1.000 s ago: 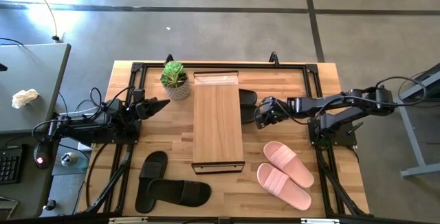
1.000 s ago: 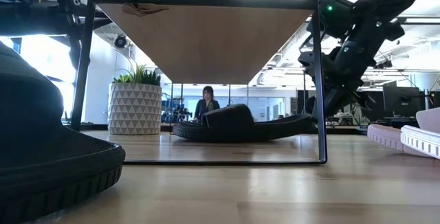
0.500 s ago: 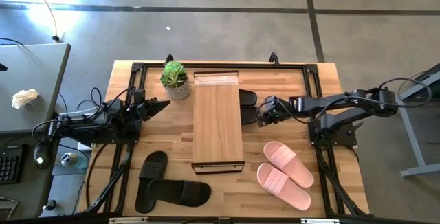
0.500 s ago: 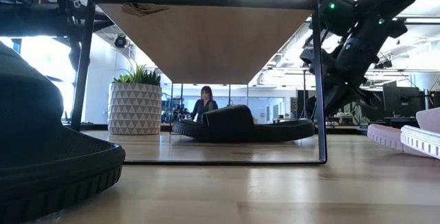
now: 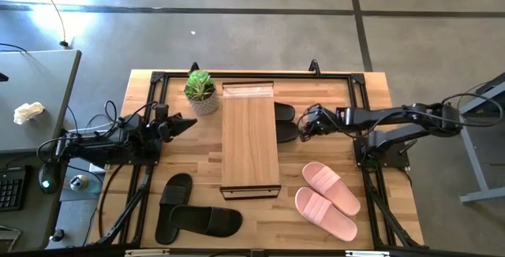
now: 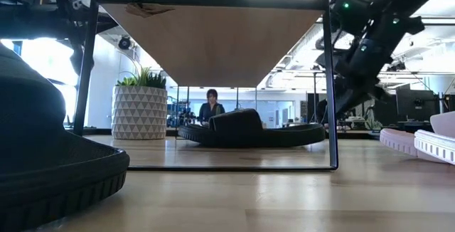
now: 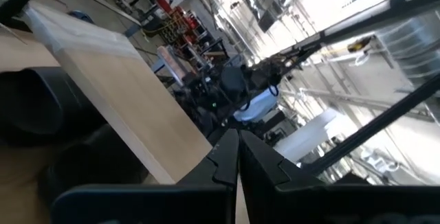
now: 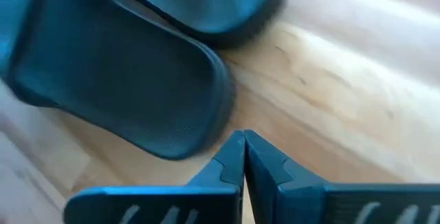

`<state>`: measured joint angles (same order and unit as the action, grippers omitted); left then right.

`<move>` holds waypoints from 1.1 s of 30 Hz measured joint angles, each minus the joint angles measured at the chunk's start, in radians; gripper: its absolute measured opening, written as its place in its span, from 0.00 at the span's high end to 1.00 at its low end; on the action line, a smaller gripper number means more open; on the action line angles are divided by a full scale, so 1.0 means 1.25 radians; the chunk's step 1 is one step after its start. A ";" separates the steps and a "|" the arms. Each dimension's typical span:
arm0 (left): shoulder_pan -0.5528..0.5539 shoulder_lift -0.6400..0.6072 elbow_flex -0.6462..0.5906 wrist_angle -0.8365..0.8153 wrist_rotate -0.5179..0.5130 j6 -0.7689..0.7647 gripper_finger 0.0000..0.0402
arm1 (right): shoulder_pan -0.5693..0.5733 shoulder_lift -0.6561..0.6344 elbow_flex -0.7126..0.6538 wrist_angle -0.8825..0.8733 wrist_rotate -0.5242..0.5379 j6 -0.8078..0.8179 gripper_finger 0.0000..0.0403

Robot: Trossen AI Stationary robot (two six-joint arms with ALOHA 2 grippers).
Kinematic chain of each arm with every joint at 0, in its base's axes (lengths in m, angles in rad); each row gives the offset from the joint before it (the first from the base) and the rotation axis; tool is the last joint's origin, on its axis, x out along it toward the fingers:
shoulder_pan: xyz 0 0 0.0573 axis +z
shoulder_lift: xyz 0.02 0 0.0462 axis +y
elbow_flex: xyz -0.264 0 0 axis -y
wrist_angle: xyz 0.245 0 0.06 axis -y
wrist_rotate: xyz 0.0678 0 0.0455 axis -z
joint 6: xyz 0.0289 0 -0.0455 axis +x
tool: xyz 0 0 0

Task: Pick and place slides into the shelf
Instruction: Move the top black slide under the shelf

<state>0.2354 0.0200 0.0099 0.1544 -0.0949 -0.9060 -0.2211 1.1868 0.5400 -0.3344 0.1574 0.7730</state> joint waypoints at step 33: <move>0.000 0.000 0.000 0.000 0.034 0.037 0.99 | -0.041 0.226 0.002 0.277 -0.087 -0.149 1.00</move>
<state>0.2352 0.0200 0.0097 0.1543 -0.0528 -0.8600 -0.2722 1.4691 0.5426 0.0121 0.0482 0.5864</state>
